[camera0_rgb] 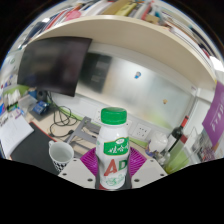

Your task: Pour water

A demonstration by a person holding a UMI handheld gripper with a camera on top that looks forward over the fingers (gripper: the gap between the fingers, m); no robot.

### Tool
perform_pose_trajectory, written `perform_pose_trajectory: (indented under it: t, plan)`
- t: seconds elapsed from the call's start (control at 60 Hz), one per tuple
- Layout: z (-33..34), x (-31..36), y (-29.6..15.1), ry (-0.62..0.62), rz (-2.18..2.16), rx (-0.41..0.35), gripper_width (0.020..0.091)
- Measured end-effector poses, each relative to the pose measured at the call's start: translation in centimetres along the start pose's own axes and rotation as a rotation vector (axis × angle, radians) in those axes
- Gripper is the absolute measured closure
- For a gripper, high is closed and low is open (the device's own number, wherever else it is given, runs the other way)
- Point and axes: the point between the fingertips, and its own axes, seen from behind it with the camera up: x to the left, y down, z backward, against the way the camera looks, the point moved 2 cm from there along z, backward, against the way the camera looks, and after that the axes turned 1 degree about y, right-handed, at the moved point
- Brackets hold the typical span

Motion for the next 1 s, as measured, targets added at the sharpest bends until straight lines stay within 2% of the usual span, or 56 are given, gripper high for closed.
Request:
perform_pose_trajectory:
  t: [0.183, 0.383, 0.4, 0.417, 0.467, 0.6, 0.817, 0.95, 1.0]
  plan:
    - [-2.7, -0.1, 3.1, -0.016, -0.278, -0.047, 0.0748]
    - [-4.0, 1.6, 5.0, -0.061, -0.304, -0.118, 0.0749]
    - [-4.1, 1.9, 5.6, -0.065, -0.292, -0.112, 0.0768]
    - [-4.1, 1.8, 5.1, -0.06, -0.285, -0.147, 0.0743]
    - [-3.9, 1.7, 5.1, -0.048, -0.285, -0.176, 0.0745]
    - [-3.6, 1.1, 5.4, -0.038, -0.331, -0.189, 0.074]
    - [-4.0, 1.4, 5.2, -0.052, -0.302, -0.142, 0.0538]
    - [-2.5, 1.1, 5.1, -0.022, -0.298, -0.123, 0.0313]
    - [-1.3, 1.1, 5.7, -0.006, -0.298, -0.098, 0.0287]
